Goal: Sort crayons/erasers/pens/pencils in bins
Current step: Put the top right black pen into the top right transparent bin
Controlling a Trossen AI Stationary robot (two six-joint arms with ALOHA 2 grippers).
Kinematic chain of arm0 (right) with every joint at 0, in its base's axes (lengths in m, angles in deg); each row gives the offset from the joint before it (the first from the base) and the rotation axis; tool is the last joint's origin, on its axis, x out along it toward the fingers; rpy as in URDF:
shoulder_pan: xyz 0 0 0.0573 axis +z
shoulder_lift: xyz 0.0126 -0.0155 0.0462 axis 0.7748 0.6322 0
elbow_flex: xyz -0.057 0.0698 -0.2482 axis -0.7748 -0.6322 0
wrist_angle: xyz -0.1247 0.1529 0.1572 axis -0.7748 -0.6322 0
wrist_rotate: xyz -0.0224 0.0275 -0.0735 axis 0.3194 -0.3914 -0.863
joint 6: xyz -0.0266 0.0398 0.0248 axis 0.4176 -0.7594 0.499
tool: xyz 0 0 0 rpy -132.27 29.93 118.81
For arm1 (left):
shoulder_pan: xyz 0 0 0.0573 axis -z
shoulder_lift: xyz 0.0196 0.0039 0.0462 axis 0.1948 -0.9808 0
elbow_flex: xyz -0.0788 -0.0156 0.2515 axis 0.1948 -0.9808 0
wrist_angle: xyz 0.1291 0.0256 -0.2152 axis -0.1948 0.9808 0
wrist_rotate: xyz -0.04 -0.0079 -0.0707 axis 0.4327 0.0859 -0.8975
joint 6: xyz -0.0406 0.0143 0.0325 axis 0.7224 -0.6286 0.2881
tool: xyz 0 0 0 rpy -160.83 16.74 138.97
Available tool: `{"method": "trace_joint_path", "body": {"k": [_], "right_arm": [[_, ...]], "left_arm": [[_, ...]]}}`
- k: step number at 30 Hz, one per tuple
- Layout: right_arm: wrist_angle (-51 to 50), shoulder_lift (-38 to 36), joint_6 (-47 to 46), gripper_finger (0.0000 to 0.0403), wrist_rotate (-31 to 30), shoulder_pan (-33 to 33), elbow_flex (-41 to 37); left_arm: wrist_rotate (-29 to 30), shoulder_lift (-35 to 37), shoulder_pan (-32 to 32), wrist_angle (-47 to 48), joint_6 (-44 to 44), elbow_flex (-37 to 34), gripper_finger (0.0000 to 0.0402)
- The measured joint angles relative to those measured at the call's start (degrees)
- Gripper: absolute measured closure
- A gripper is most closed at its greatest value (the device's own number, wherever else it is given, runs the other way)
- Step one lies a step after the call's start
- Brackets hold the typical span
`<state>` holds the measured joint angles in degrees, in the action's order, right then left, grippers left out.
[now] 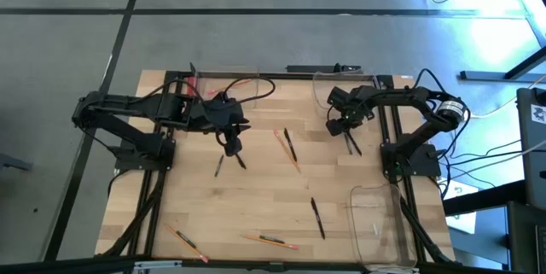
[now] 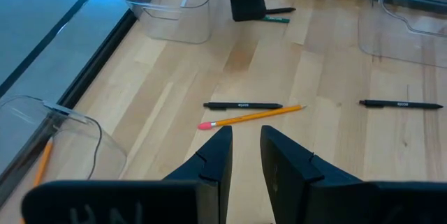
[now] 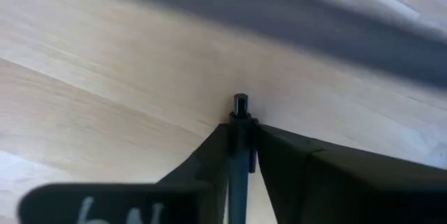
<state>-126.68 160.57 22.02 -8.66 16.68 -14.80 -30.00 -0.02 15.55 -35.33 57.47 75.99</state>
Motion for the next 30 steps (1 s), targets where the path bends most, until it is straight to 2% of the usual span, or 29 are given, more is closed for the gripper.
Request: {"method": "trace_joint_path", "body": {"k": [5, 13, 22, 30], "right_arm": [[-0.2, 0.0, 0.2, 0.0349, 0.0, 0.0, 0.0], [-0.3, -0.1, 1.5, 0.0339, 0.0, 0.0, 0.0], [-2.8, -3.8, 1.7, 0.0340, 3.0, 0.3, -0.4], [-4.4, -6.0, 1.7, 0.0339, 2.6, 1.4, -0.4]], "left_arm": [[0.0, 0.0, 0.0, 0.0, 0.0, 0.0, 0.0333], [0.0, 0.0, 0.0, 0.0, 0.0, 0.0, 0.0333], [0.0, 0.0, 0.0, 0.0, 0.0, 0.0, 0.0333], [0.0, 0.0, 0.0, 0.0, 0.0, 0.0, 0.0333]]}}
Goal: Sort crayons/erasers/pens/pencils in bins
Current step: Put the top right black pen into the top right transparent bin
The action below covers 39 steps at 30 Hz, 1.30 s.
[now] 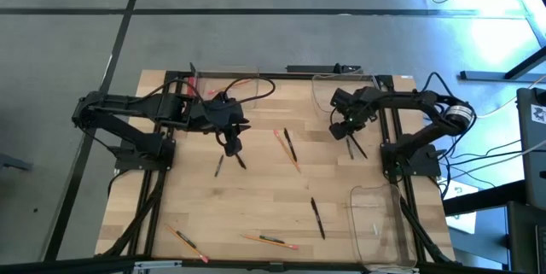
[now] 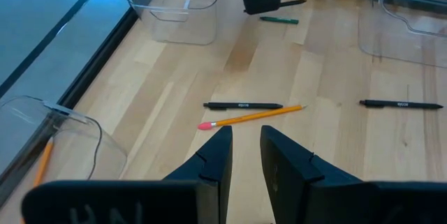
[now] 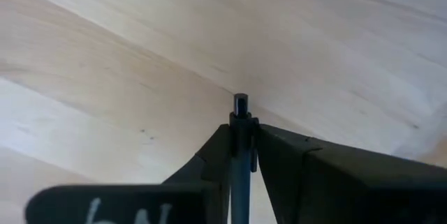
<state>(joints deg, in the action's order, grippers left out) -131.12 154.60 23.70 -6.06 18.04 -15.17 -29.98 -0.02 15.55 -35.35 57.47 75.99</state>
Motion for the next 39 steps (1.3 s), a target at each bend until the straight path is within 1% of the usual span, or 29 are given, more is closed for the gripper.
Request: {"method": "trace_joint_path", "body": {"k": [5, 8, 13, 18, 22, 28, 33, 36, 39], "right_arm": [[-0.7, -2.5, 0.0, 0.0337, -0.1, 1.1, 0.1], [-3.4, -4.1, 0.4, 0.0337, -0.2, 2.1, 1.5], [-6.9, -6.6, 2.7, 0.0337, -0.8, 3.5, 6.3], [-10.7, -7.1, 7.8, 0.0337, -1.9, 4.9, 14.0], [-13.0, -7.1, 12.7, 0.0337, -4.1, 5.0, 21.1], [-13.5, -7.1, 25.0, 0.0337, -12.6, 4.2, 29.8], [-10.7, -5.9, 37.6, 0.0337, -16.6, 2.5, 31.4], [-9.0, -3.5, 43.6, 0.0337, -16.9, 1.3, 31.4], [-7.2, -0.3, 47.3, 0.0337, -16.9, 0.0, 31.4]], "left_arm": [[0.0, 0.0, 0.0, 0.0, 0.0, 0.0, 0.0333], [0.0, 0.0, 0.0, 0.0, 0.0, 0.0, 0.0333], [0.0, 0.0, 0.0, 0.0, 0.0, 0.0, 0.0333], [0.0, 0.0, -0.1, 0.0, 0.0, 0.0, 0.0333], [0.0, 0.0, -0.1, 0.0, 0.0, 0.0, 0.0333], [0.2, 0.0, -0.1, 0.0, 0.0, 0.0, 0.0333], [0.5, 0.0, -0.1, 0.0, 0.1, 0.0, 0.0333], [1.1, 0.0, -0.1, 0.0, 0.1, 0.0, 0.0333], [1.5, 0.0, -0.1, 0.0, 0.2, 0.0, 0.0333]]}}
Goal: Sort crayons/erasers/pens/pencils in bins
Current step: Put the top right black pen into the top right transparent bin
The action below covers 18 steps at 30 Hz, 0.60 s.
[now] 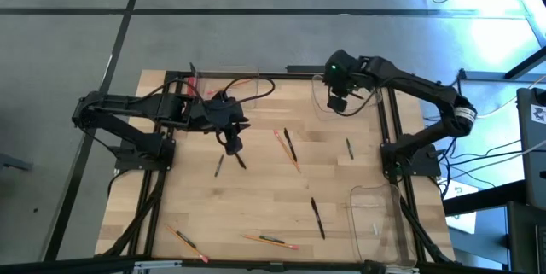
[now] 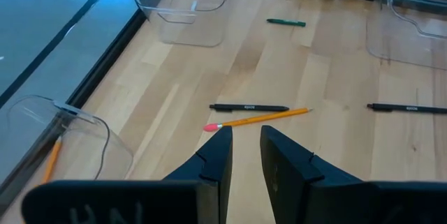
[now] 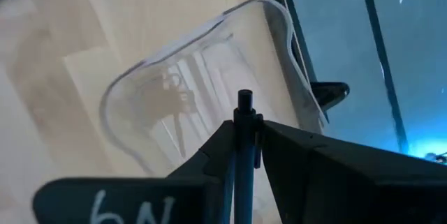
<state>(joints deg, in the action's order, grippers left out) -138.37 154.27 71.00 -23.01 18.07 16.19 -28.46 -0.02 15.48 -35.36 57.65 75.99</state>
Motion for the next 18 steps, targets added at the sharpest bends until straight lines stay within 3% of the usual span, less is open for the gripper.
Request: {"method": "trace_joint_path", "body": {"k": [7, 18], "right_arm": [[3.3, 7.5, 7.7, 0.0337, 0.1, -2.8, 0.0], [4.4, 14.5, 7.9, 0.0337, 5.1, -4.6, 0.0]], "left_arm": [[0.2, 0.0, 0.0, 0.0, 1.1, 0.0, 0.0333], [0.2, 0.0, 0.0, 0.0, 1.4, 0.0, 0.0333]]}}
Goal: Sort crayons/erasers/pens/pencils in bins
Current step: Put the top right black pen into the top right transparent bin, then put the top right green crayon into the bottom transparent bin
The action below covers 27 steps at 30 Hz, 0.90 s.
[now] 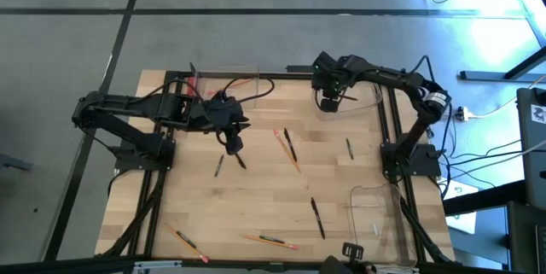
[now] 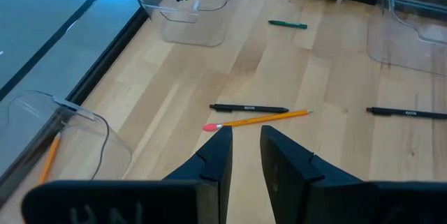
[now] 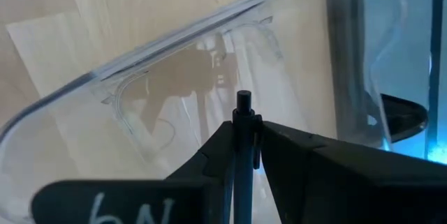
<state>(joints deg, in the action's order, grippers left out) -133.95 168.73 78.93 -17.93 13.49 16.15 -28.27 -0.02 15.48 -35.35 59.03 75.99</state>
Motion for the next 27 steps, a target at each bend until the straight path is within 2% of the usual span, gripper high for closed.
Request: {"method": "trace_joint_path", "body": {"k": [14, 27], "right_arm": [[0.3, 1.0, -0.3, 0.0330, 0.0, 0.0, 0.0], [0.2, 1.0, -1.6, 0.0264, 0.0, 0.0, 0.0]], "left_arm": [[0.0, 0.0, 0.0, 0.0, 0.0, 0.0, 0.0333], [0.0, 0.0, 0.0, 0.0, 0.0, 0.0, 0.0333]]}}
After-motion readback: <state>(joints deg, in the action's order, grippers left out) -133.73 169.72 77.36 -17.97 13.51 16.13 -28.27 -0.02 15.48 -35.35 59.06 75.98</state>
